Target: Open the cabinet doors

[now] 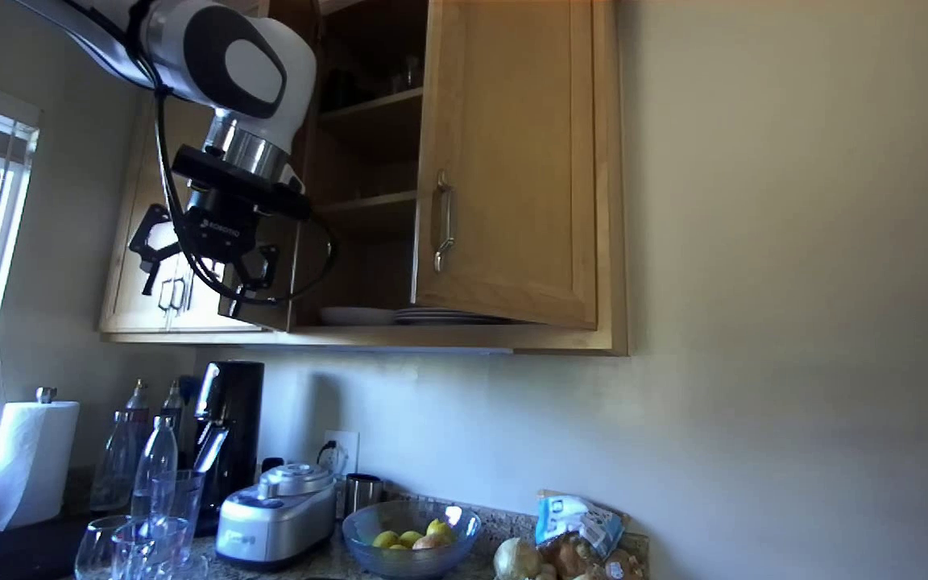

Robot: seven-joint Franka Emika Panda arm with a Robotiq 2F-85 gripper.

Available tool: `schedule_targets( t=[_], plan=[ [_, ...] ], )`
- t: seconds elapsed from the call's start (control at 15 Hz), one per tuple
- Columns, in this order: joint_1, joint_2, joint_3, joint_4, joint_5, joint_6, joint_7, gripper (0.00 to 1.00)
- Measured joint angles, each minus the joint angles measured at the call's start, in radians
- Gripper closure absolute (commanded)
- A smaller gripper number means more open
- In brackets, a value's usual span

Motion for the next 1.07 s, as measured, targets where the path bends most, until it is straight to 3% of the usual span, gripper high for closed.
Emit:
schedule_targets(
  t=[0.27, 0.6, 1.07],
  plan=[
    [-0.088, 0.066, 0.000, 0.008, -0.010, 0.053, -0.044, 0.00],
    [-0.104, 0.201, 0.005, 0.078, 0.010, 0.246, -0.110, 0.00],
    [-0.102, 0.326, 0.028, 0.191, 0.237, 0.354, -0.223, 0.00]
  ],
)
